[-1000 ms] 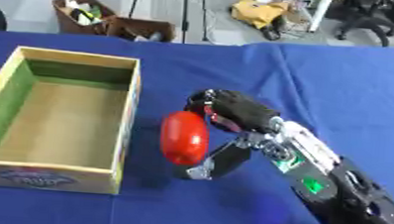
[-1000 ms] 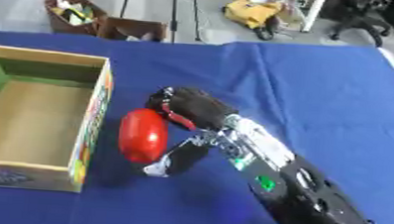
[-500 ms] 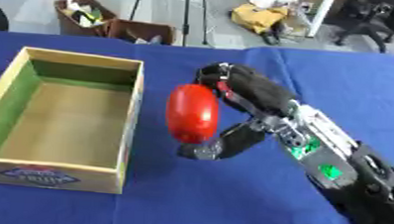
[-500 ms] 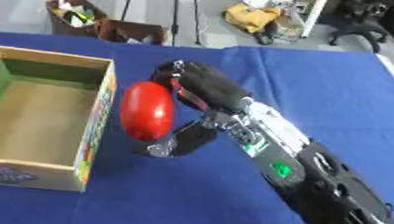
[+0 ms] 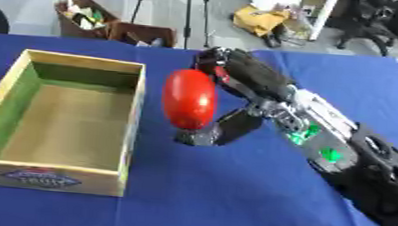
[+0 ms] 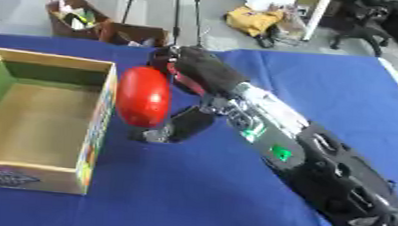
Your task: Pick up objects on the table and place them in the box.
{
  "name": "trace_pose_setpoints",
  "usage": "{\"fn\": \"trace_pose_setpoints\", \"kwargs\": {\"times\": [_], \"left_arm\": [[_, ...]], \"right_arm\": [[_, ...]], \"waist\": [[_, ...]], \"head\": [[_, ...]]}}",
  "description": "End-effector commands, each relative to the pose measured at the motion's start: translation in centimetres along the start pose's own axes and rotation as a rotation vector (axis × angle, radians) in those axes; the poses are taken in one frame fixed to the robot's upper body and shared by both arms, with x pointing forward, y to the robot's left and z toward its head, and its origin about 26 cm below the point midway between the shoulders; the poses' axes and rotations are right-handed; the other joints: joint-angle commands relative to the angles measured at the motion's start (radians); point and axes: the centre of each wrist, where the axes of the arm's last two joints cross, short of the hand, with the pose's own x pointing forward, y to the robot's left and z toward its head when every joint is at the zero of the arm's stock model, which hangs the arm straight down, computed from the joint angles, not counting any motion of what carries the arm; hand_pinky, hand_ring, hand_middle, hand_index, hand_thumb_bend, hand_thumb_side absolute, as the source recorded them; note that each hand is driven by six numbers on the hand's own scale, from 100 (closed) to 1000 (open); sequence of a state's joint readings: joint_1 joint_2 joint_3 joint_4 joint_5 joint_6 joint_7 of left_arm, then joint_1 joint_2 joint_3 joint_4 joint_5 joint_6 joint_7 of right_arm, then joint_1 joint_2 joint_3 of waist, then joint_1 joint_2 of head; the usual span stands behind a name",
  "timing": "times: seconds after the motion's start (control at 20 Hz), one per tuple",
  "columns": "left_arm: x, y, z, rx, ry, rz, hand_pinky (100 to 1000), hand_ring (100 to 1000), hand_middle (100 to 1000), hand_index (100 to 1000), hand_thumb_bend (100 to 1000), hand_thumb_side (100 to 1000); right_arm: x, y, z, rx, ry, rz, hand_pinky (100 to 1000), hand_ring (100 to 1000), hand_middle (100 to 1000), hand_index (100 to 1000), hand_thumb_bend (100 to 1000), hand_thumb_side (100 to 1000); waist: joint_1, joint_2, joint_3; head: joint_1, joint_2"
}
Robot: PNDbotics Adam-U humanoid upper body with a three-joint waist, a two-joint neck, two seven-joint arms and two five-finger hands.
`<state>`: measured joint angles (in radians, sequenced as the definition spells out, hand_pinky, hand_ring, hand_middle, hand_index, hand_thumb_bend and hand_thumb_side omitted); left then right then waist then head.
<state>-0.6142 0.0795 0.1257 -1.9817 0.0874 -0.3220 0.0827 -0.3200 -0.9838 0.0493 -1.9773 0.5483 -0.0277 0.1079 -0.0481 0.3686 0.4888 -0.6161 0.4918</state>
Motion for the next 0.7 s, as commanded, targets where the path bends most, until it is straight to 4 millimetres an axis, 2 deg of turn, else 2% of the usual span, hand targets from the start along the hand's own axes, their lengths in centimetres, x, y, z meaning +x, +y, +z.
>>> {"fn": "trace_pose_setpoints", "kwargs": {"times": [0.05, 0.3, 0.7], "left_arm": [[0.6, -0.1, -0.8, -0.028, -0.035, 0.003, 187, 486, 565, 669, 100, 854], [0.7, -0.4, -0.9, -0.037, -0.040, 0.013, 187, 486, 564, 670, 100, 853], [0.7, -1.1, -1.1, -0.050, -0.051, 0.039, 189, 486, 563, 671, 100, 851]], "right_arm": [[-0.7, -1.4, 0.0, 0.005, 0.020, 0.057, 445, 544, 537, 507, 100, 650], [-1.8, -1.2, -0.2, 0.012, 0.044, 0.075, 445, 544, 536, 501, 100, 656], [-2.5, -1.2, -0.5, -0.020, 0.051, 0.067, 425, 533, 526, 488, 100, 642]], "waist": [[0.003, -0.028, 0.014], [-0.002, -0.029, 0.043], [-0.012, -0.029, 0.064]], "head": [[-0.029, -0.005], [-0.060, -0.003], [-0.087, 0.001]]}}
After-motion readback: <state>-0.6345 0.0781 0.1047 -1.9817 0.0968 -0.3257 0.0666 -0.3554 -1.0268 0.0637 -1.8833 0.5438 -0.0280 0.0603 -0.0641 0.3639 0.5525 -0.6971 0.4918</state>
